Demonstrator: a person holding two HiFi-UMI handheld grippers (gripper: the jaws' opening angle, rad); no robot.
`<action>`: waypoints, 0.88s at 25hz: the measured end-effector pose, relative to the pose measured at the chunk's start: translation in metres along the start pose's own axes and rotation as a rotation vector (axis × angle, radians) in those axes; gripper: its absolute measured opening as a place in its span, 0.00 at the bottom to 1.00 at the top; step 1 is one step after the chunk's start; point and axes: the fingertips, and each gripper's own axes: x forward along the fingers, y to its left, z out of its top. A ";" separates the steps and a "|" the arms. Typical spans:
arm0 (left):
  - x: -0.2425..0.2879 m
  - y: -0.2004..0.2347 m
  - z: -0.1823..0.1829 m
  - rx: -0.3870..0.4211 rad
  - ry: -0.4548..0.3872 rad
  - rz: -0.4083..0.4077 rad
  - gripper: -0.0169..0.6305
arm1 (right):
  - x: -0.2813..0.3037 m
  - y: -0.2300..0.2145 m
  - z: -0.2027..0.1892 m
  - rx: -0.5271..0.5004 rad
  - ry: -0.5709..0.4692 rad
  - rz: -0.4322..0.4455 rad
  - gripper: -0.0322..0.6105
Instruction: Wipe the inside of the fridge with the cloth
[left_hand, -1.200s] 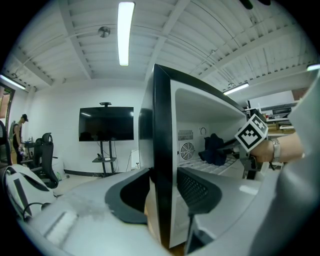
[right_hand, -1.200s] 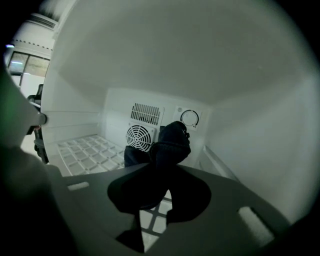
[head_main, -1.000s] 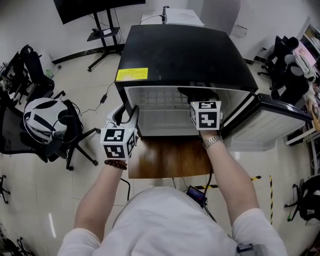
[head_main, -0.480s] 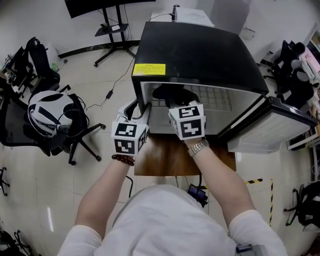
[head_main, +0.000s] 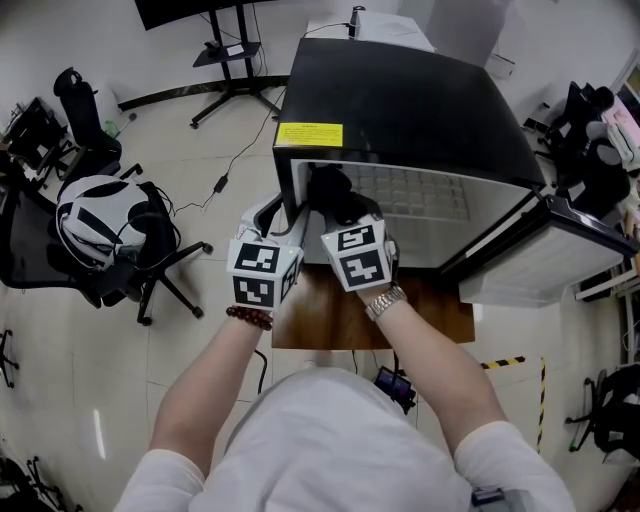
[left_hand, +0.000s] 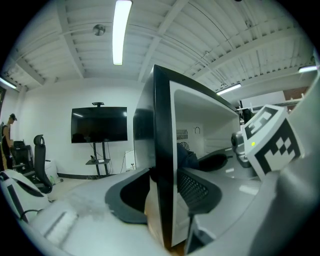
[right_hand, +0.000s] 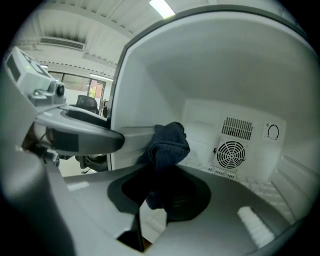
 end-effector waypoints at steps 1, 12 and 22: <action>0.000 0.000 0.000 -0.001 -0.001 0.000 0.28 | 0.000 -0.001 -0.002 -0.009 0.002 -0.008 0.18; -0.001 0.001 0.000 -0.009 0.002 0.010 0.28 | -0.017 -0.031 -0.013 -0.028 0.004 -0.083 0.18; -0.001 0.002 0.000 -0.016 0.003 0.027 0.28 | -0.042 -0.081 -0.030 -0.003 0.018 -0.181 0.18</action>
